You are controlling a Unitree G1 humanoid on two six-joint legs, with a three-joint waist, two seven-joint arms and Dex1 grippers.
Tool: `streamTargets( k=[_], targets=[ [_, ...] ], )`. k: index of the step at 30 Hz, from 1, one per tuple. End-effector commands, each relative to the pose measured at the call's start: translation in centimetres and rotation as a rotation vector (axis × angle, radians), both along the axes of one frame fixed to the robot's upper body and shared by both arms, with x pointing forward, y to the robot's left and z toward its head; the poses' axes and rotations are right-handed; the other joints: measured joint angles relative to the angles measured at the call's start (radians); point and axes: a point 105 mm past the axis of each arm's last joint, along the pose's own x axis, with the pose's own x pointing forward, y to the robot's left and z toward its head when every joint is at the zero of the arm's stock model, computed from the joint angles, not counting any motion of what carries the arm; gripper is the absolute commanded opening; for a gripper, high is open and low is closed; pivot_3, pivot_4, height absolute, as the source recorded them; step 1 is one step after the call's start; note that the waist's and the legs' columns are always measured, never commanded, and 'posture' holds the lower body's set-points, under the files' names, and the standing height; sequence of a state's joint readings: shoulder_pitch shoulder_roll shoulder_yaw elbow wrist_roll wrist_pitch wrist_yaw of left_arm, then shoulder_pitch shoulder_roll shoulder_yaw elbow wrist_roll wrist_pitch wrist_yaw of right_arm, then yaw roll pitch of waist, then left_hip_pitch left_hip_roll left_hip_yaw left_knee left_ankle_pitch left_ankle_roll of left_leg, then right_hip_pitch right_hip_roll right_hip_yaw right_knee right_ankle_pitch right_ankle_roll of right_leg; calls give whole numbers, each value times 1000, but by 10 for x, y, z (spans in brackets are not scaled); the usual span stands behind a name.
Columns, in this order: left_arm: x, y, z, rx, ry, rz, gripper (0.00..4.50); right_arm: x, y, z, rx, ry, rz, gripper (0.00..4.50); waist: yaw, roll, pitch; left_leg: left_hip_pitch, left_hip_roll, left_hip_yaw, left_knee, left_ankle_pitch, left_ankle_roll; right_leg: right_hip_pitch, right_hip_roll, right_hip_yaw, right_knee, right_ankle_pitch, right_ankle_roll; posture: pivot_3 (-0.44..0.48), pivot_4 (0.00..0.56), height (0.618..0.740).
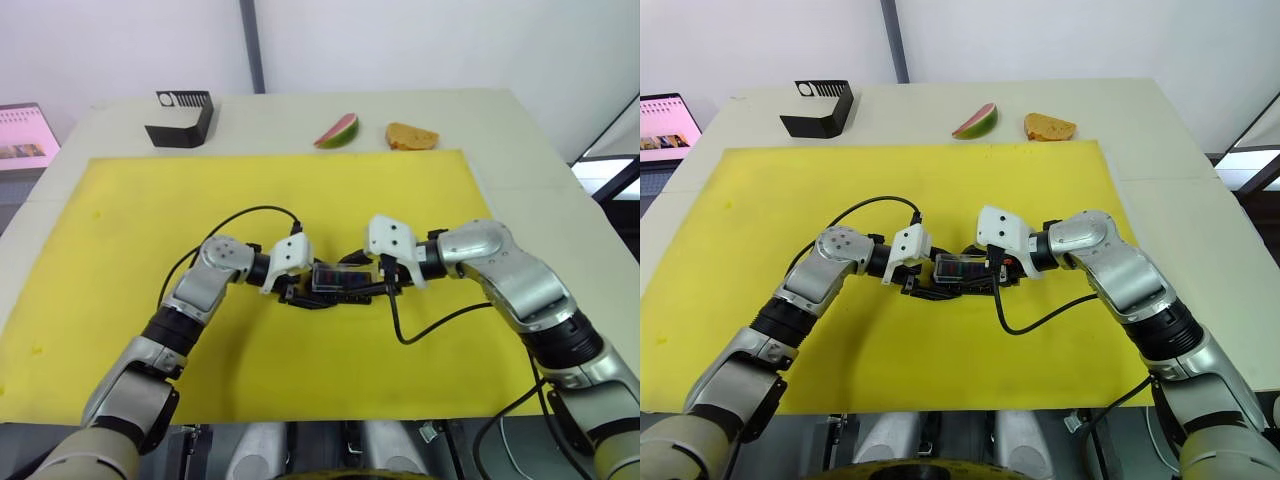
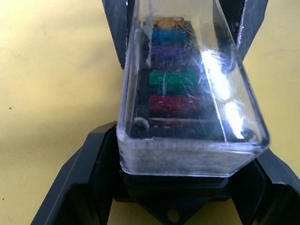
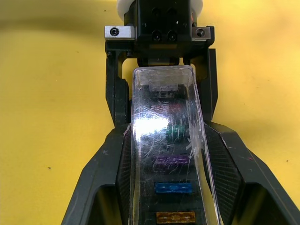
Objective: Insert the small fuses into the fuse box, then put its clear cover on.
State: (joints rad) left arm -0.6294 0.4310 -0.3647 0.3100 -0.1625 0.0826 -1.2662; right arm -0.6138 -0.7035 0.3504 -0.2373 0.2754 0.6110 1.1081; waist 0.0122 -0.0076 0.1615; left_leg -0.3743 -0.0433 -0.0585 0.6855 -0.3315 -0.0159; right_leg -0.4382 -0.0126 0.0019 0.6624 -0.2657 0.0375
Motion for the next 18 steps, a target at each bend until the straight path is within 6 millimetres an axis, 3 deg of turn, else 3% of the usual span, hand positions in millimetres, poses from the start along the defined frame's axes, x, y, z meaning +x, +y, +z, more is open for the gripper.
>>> streamTargets(
  k=[1,9,15,18],
  targets=[
    [3,4,7,-7,-29,24,2615,3,0,1,-3,-31,-1,1681,0,0,0,0,0,0,0,0,0,0,0,0,0,0,0,0,150,740],
    [3,4,7,-6,-30,26,2615,7,-5,-2,-6,-40,-10,1681,0,0,0,0,0,0,0,0,0,0,0,0,0,0,0,0,150,740],
    [2,4,7,-3,-26,22,2615,9,-7,12,-6,-96,-9,4458,0,0,0,0,0,0,1,0,0,0,0,0,1,0,0,0,150,740],
    [2,6,4,7,-24,20,2615,10,-7,17,4,-110,-22,4458,-1,0,0,0,0,0,1,0,0,0,0,0,1,0,0,0,150,740]
  ],
)
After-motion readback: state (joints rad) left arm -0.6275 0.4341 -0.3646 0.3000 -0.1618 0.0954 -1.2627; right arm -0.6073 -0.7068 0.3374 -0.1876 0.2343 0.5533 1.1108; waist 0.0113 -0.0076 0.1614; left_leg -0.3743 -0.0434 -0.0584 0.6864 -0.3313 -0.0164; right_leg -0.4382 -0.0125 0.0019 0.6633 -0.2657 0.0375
